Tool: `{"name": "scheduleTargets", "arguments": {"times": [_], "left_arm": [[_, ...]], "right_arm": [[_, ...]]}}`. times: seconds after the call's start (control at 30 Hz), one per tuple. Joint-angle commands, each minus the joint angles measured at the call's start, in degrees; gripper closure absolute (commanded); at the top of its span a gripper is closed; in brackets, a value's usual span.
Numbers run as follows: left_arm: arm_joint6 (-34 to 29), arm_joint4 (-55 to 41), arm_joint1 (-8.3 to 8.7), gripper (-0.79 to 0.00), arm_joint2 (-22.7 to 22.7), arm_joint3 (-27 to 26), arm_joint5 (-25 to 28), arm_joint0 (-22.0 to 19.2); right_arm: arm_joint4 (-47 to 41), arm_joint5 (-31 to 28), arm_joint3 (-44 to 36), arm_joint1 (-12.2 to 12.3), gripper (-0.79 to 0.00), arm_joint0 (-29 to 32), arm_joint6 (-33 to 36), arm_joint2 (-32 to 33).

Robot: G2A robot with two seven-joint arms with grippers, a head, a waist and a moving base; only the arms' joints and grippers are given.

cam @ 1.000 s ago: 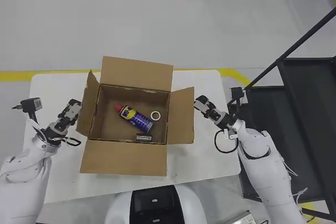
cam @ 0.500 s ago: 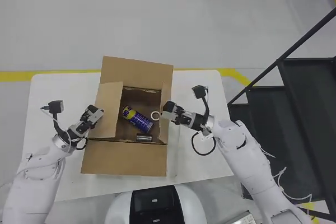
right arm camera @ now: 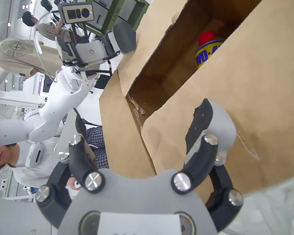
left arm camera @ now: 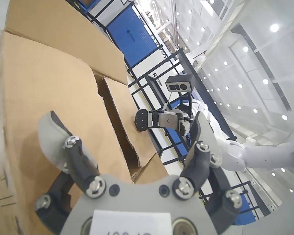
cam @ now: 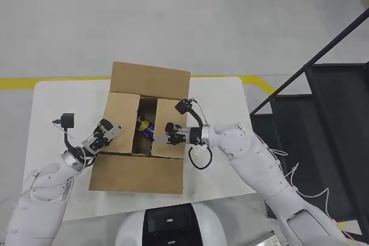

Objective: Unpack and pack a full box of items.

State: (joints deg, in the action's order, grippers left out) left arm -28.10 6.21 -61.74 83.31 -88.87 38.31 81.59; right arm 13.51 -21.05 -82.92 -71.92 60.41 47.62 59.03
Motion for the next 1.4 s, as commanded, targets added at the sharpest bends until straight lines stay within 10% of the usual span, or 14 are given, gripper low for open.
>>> {"name": "scheduleTargets", "arguments": {"times": [0.0,0.27,0.6,0.9,1.37], "left_arm": [[0.72,0.27,-0.04,-0.785,-0.05,0.04,-0.49,0.00],[1.43,-1.54,0.15,-0.785,1.35,-0.81,-0.73,0.67],[2.78,-8.40,1.09,-0.785,10.10,-2.96,0.13,4.38],[4.53,-7.94,1.34,-0.785,13.68,-2.58,-0.19,5.71],[7.57,-6.49,1.12,-0.785,14.81,-3.92,-0.29,7.79]], "right_arm": [[1.17,0.84,-0.15,0.13,-0.785,-0.14,0.42,-0.04],[-6.44,-4.13,-4.41,1.21,-0.785,2.23,1.73,4.51],[-10.79,-0.83,-14.47,5.49,-0.785,14.34,20.13,17.17],[-11.21,-2.21,-13.08,6.24,-0.785,21.13,25.52,12.13],[-24.93,-14.27,-8.28,5.36,-0.785,17.69,15.82,6.91]]}}
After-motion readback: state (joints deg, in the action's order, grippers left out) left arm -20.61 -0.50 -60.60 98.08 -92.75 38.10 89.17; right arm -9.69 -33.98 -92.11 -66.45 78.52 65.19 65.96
